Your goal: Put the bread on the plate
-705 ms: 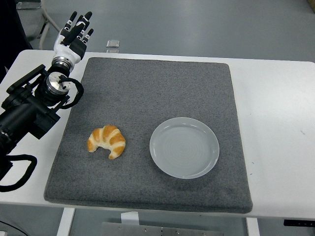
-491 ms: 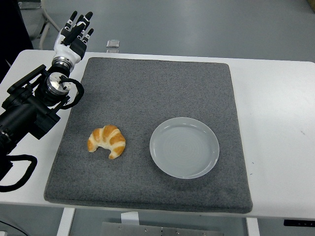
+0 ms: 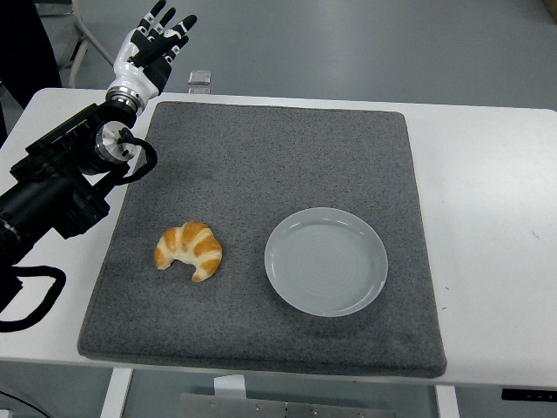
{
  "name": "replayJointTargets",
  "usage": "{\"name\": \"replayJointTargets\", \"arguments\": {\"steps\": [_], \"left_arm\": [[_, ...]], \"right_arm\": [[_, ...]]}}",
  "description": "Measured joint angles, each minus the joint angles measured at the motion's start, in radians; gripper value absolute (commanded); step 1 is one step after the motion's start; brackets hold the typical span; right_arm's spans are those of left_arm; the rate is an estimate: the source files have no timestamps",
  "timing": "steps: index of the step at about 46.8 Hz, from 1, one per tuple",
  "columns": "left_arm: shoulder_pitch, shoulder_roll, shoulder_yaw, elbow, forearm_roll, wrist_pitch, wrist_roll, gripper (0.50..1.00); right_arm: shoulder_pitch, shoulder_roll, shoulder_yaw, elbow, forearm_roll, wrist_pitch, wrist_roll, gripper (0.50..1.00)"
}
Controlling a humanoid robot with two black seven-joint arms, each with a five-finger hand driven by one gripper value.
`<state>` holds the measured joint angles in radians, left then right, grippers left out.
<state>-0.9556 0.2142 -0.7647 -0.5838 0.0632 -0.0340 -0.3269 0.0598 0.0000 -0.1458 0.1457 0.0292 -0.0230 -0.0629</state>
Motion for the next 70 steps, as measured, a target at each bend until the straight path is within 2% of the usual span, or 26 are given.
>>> {"name": "replayJointTargets", "arguments": {"steps": [3, 11, 25, 32, 39, 57, 70], "left_arm": [[-0.005, 0.008, 0.002, -0.031, 0.085, -0.002, 0.0, 0.992], [-0.022, 0.103, 0.069, -0.186, 0.263, 0.002, 0.002, 0.992], [-0.115, 0.341, 0.325, -0.486, 0.299, -0.009, 0.001, 0.994], [-0.176, 0.447, 0.437, -0.589, 0.323, -0.045, 0.001, 0.992], [-0.185, 0.546, 0.51, -0.703, 0.399, -0.068, 0.002, 0.992], [-0.178, 0.758, 0.636, -0.887, 0.626, -0.11, -0.003, 0.992], [-0.172, 0.863, 0.721, -0.985, 0.838, -0.121, -0.056, 0.99]], "right_arm": [[0.0, 0.0, 0.0, 0.0, 0.0, 0.0, 0.0, 0.93], [0.0, 0.0, 0.0, 0.0, 0.0, 0.0, 0.0, 0.932], [0.0, 0.0, 0.0, 0.0, 0.0, 0.0, 0.0, 0.93], [0.0, 0.0, 0.0, 0.0, 0.0, 0.0, 0.0, 0.93], [0.0, 0.0, 0.0, 0.0, 0.0, 0.0, 0.0, 0.93], [0.0, 0.0, 0.0, 0.0, 0.0, 0.0, 0.0, 0.93], [0.0, 0.0, 0.0, 0.0, 0.0, 0.0, 0.0, 0.93]]}}
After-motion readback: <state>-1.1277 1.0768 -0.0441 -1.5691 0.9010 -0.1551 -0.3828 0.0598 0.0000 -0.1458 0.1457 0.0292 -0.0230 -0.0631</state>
